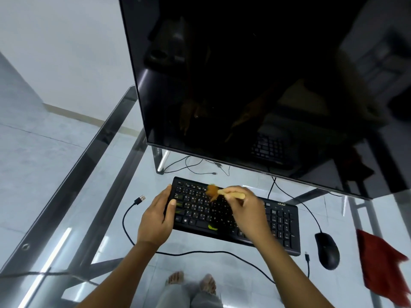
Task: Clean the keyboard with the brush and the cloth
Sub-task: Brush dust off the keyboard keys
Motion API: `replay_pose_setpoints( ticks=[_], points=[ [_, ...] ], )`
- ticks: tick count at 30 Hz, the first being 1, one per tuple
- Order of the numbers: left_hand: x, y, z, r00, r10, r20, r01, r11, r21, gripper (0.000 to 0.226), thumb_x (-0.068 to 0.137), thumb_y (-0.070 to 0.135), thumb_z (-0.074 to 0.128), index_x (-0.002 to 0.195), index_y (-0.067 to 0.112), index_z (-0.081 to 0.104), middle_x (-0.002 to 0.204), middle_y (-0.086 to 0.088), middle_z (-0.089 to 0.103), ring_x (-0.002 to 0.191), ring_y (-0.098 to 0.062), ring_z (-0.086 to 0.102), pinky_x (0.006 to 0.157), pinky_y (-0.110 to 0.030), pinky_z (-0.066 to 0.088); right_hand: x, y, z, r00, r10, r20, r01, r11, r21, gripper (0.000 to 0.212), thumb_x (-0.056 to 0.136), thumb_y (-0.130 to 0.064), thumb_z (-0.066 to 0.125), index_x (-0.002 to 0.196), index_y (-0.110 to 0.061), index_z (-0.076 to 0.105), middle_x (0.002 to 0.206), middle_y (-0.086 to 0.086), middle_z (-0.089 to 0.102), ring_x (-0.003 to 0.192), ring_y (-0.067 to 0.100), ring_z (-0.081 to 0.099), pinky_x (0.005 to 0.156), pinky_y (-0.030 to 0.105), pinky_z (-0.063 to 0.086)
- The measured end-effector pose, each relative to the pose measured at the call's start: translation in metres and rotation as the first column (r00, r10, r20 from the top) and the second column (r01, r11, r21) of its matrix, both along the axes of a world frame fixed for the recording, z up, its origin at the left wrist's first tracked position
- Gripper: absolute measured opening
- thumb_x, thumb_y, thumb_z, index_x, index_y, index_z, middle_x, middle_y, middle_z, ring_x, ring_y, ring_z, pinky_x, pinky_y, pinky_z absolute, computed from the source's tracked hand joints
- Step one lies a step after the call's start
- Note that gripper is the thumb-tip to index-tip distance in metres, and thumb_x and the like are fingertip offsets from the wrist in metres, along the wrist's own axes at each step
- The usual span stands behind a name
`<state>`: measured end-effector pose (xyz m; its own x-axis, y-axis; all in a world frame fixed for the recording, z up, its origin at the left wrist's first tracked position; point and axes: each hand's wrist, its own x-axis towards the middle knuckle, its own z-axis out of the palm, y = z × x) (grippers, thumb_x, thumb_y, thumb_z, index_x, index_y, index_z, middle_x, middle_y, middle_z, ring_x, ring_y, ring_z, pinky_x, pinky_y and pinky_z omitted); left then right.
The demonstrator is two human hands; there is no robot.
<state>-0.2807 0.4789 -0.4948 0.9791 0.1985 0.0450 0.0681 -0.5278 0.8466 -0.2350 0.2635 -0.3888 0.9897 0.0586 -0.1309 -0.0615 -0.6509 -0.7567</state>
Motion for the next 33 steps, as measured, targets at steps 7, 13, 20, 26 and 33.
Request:
replay_pose_setpoints(
  ticks=[7, 13, 20, 26, 33],
  points=[
    [0.0, -0.001, 0.004, 1.0, -0.009, 0.007, 0.009, 1.0, 0.011, 0.049, 0.096, 0.045, 0.032, 0.143, 0.032, 0.039, 0.132, 0.023, 0.046, 0.119, 0.013, 0.04, 0.096, -0.009, 0.033, 0.014, 0.004, 0.001, 0.999, 0.03, -0.032, -0.031, 0.999, -0.01, 0.013, 0.092, -0.021, 0.06, 0.09, -0.031, 0.069, 0.087, -0.012, 0.072, 0.07, 0.018, 0.068, 0.063, 0.033, 0.055],
    [0.002, 0.0, 0.0, 1.0, -0.013, 0.001, 0.013, 1.0, 0.025, 0.051, 0.096, 0.048, 0.031, 0.143, 0.031, 0.039, 0.131, 0.02, 0.05, 0.118, 0.009, 0.045, 0.095, -0.015, 0.039, 0.019, 0.022, 0.004, 0.961, 0.115, -0.252, -0.061, 0.975, 0.211, 0.018, 0.094, -0.015, 0.059, 0.097, -0.028, 0.072, 0.084, -0.018, 0.073, 0.078, 0.007, 0.069, 0.066, 0.016, 0.05],
    [0.002, -0.001, -0.001, 1.0, -0.005, -0.019, 0.005, 0.999, 0.032, 0.053, 0.095, 0.05, 0.03, 0.144, 0.03, 0.038, 0.132, 0.02, 0.048, 0.119, 0.004, 0.045, 0.096, -0.02, 0.039, 0.009, 0.018, 0.0, 0.976, 0.059, -0.211, -0.015, 0.978, 0.207, 0.019, 0.094, -0.015, 0.059, 0.096, -0.028, 0.072, 0.079, -0.02, 0.072, 0.066, -0.002, 0.062, 0.057, 0.009, 0.044],
    [0.002, -0.002, 0.003, 1.0, -0.005, -0.013, 0.005, 1.0, 0.022, 0.051, 0.095, 0.047, 0.032, 0.143, 0.03, 0.039, 0.13, 0.021, 0.048, 0.118, 0.006, 0.045, 0.096, -0.02, 0.039, -0.003, -0.009, -0.007, 0.972, 0.143, -0.188, -0.112, 0.98, 0.166, 0.013, 0.094, -0.016, 0.059, 0.09, -0.025, 0.068, 0.084, -0.011, 0.073, 0.08, 0.01, 0.068, 0.078, 0.034, 0.057],
    [0.003, -0.003, 0.002, 1.0, -0.01, -0.017, 0.011, 0.999, 0.038, 0.052, 0.096, 0.047, 0.031, 0.144, 0.028, 0.038, 0.131, 0.019, 0.049, 0.118, 0.002, 0.047, 0.097, -0.024, 0.042, 0.0, -0.03, -0.005, 0.99, -0.062, -0.123, 0.098, 0.946, 0.309, 0.009, 0.094, -0.015, 0.06, 0.094, -0.013, 0.068, 0.088, 0.006, 0.073, 0.081, 0.018, 0.069, 0.076, 0.03, 0.057]
  ],
)
